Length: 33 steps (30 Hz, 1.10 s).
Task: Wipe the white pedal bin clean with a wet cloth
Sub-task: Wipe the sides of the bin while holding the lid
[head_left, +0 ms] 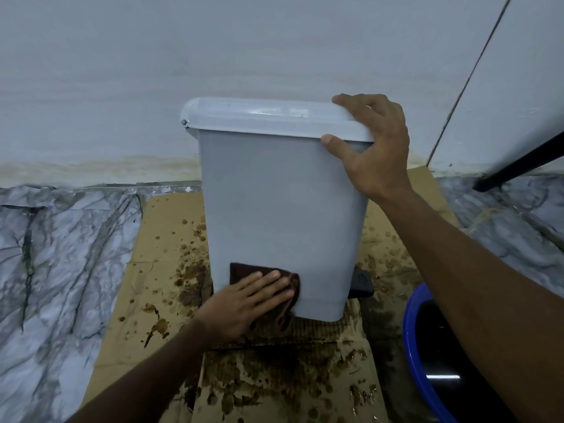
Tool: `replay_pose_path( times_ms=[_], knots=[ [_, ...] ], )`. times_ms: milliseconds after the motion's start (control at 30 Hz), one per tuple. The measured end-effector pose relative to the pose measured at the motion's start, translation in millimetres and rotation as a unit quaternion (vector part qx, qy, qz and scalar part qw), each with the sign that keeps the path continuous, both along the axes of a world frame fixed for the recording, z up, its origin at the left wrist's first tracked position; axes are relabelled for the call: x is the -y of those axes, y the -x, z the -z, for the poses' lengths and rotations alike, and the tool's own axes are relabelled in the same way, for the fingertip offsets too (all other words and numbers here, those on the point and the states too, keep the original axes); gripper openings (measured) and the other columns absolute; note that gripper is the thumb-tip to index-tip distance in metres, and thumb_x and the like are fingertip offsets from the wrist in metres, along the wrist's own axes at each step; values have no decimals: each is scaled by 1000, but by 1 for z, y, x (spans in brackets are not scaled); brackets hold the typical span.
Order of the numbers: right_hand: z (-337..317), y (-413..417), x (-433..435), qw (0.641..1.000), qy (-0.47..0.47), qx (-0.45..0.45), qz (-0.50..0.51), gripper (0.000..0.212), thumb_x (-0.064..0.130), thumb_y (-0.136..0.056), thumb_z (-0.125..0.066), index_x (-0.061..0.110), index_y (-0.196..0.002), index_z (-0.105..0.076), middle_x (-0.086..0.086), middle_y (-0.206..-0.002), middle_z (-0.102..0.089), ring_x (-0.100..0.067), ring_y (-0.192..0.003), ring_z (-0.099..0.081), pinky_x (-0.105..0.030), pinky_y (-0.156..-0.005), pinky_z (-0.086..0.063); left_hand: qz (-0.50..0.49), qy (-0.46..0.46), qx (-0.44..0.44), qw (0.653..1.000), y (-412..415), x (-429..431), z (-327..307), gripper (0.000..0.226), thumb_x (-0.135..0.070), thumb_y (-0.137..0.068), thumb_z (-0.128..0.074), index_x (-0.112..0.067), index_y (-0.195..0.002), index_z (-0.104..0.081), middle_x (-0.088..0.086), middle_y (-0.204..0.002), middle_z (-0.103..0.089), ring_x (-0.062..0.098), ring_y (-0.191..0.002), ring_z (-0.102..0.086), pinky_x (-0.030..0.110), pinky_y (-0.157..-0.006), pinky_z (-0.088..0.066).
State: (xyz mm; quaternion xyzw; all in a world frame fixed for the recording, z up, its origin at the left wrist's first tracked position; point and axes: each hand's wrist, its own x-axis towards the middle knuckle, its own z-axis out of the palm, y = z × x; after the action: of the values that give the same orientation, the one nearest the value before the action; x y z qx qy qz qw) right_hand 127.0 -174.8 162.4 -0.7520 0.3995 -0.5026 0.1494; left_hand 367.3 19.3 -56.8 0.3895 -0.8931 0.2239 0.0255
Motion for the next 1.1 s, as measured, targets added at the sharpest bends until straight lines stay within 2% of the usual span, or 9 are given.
replay_pose_path(
  times_ms=[100,200,333,467,667,767,867,1000,1100],
  knots=[
    [0,-1,0,1000,0,3,1,51,43,-79,-76,26,-127,-68,2,-125,-62,-20,-122,-51,-40,-99,-46,-73,19,-81,994,-19,10,-21,80,-42,-100,-39,-14,-165,0,12,-172,10,30,-160,6,43,-129,5],
    [0,-2,1,1000,-2,5,6,51,43,-78,-76,28,-126,-69,3,-124,-62,-20,-121,-51,-38,-98,-47,-204,55,-275,938,1,32,-43,64,-38,-110,-24,-16,-165,1,10,-173,10,31,-160,5,44,-129,5],
    [-1,-1,3,1000,-6,-1,3,52,44,-78,-75,29,-127,-68,3,-124,-62,-19,-121,-50,-32,-97,-46,-279,91,-379,878,61,55,-56,70,-40,-106,-32,-8,-163,-7,17,-171,1,37,-159,1,52,-128,1],
    [1,0,3,1000,-3,0,2,51,43,-78,-75,27,-127,-68,2,-123,-62,-20,-120,-51,-29,-96,-45,-198,60,-317,926,98,44,-28,69,-45,-109,-30,-9,-165,-10,17,-172,0,37,-159,-5,50,-129,1],
    [1,0,2,1000,1,0,0,51,43,-79,-76,26,-127,-68,3,-123,-62,-19,-120,-51,-29,-96,-45,-62,16,-54,996,51,-12,29,75,-41,-104,-35,-13,-165,-1,12,-172,10,29,-160,6,43,-129,8],
    [1,-3,2,1000,-4,2,6,51,44,-78,-76,29,-126,-68,6,-124,-62,-16,-121,-50,-28,-97,-45,-89,20,-90,992,12,-9,13,67,-42,-109,-25,-16,-165,0,9,-173,10,27,-160,6,41,-129,7],
    [0,-3,2,1000,-8,4,6,51,44,-78,-76,29,-126,-68,6,-124,-62,-16,-121,-50,-29,-98,-45,-216,39,-267,938,9,12,-20,66,-45,-109,-21,-17,-165,-1,11,-172,9,29,-160,6,44,-129,5],
    [0,-2,3,1000,-5,-2,5,51,43,-78,-76,28,-126,-68,6,-123,-62,-17,-120,-50,-24,-95,-43,-357,115,-447,812,47,61,-63,74,-39,-103,-34,-1,-162,-10,28,-168,-4,34,-158,8,51,-128,2],
    [0,0,4,1000,-9,-5,5,51,43,-78,-75,28,-127,-68,5,-123,-61,-17,-120,-50,-23,-96,-42,-327,119,-435,830,83,78,-75,76,-44,-104,-34,1,-161,-13,24,-169,-3,38,-158,6,53,-128,1]
  ],
)
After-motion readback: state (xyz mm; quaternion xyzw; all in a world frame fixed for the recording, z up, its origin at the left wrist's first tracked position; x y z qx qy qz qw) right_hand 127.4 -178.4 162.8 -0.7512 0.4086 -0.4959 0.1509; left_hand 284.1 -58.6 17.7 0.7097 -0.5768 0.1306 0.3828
